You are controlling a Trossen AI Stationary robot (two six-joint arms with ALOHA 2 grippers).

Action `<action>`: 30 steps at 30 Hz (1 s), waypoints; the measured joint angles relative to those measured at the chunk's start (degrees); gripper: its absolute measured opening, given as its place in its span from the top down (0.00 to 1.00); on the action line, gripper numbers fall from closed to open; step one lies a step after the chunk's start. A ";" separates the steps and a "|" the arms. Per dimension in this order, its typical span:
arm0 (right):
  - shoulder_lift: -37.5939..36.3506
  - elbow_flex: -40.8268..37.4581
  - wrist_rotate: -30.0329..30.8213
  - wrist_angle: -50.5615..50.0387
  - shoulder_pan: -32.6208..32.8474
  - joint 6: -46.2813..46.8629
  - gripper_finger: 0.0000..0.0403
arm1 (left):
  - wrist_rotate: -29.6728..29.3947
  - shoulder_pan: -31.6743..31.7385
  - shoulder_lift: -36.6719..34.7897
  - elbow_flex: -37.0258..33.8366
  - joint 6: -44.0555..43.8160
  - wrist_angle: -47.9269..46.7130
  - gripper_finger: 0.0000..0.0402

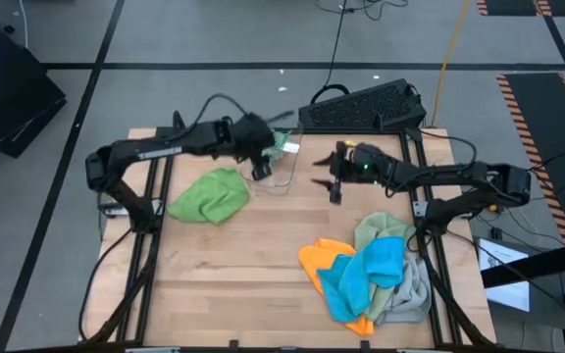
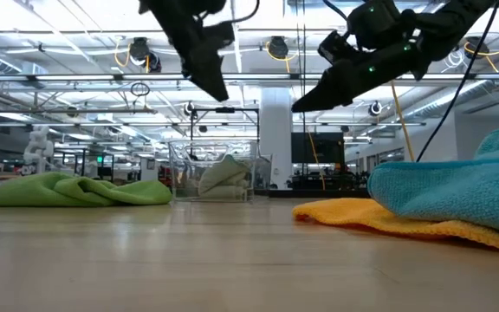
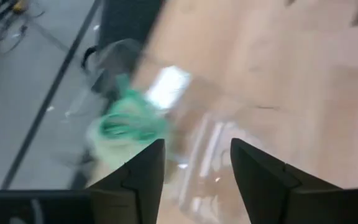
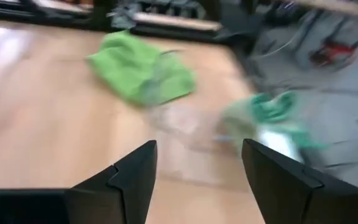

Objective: Fold microfiber towels
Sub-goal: Fold the blue towel

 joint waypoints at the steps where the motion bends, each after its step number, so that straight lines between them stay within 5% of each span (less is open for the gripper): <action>1: 0.00 0.00 0.00 -1.24 1.57 1.19 0.44 | 0.00 -2.07 -0.62 -1.50 -0.84 -0.23 0.54; 10: 0.00 0.00 0.47 -11.55 16.39 10.35 0.44 | -3.53 -21.49 -0.77 -16.40 -9.58 18.70 0.54; 18: 0.00 0.00 14.36 -14.92 32.43 18.26 0.44 | -8.34 -33.04 -0.09 -26.48 -12.62 47.86 0.54; 23: 0.00 0.00 22.60 -14.64 40.02 21.48 0.44 | -13.99 -38.27 6.97 -24.71 -12.59 55.75 0.54; 30: 0.01 0.02 29.94 -16.03 45.94 22.58 0.44 | -7.77 -39.71 19.64 -16.48 -12.03 59.09 0.46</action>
